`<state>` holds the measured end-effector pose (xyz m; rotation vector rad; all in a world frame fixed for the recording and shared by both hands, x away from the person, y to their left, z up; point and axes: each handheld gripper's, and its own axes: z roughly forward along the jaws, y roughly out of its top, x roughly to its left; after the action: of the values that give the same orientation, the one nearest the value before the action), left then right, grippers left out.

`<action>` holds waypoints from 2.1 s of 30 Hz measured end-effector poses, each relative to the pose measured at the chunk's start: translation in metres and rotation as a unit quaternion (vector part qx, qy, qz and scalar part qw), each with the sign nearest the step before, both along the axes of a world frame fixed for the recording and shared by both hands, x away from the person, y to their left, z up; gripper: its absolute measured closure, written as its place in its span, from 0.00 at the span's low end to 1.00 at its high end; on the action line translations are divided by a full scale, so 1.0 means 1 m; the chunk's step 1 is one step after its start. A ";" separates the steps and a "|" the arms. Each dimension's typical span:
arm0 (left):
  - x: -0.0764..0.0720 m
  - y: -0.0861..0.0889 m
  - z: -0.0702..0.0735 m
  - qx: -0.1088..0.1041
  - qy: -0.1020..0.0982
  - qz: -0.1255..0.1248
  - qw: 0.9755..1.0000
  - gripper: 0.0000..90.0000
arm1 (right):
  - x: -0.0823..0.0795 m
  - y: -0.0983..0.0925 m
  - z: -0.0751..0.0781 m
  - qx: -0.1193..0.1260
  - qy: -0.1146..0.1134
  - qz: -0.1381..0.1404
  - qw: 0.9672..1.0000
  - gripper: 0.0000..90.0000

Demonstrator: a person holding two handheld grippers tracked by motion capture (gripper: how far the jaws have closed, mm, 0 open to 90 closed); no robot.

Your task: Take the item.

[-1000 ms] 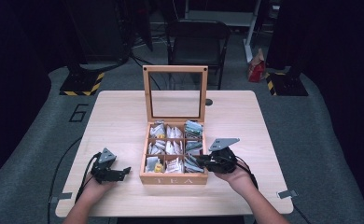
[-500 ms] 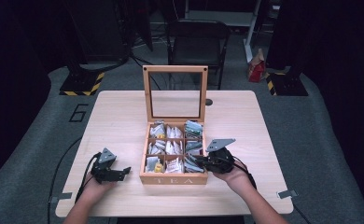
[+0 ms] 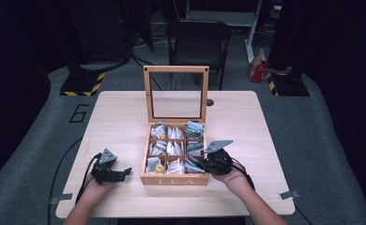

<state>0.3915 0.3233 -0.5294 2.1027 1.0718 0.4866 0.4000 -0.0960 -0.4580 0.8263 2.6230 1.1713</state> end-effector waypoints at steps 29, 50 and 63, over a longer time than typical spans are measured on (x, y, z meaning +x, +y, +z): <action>0.000 0.000 0.000 0.004 -0.002 0.000 1.000 0.17 | 0.001 0.004 -0.001 -0.003 0.003 0.010 1.000 1.00; 0.000 0.000 0.000 0.005 -0.002 -0.001 1.000 0.17 | -0.001 -0.006 0.051 0.039 -0.010 0.026 0.999 1.00; 0.000 0.000 0.000 0.001 0.000 0.001 1.000 0.17 | -0.003 -0.006 0.074 0.050 -0.031 0.035 0.998 1.00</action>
<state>0.3912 0.3233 -0.5292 2.1044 1.0740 0.4889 0.3971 -0.1015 -0.3840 0.7073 2.5802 1.3333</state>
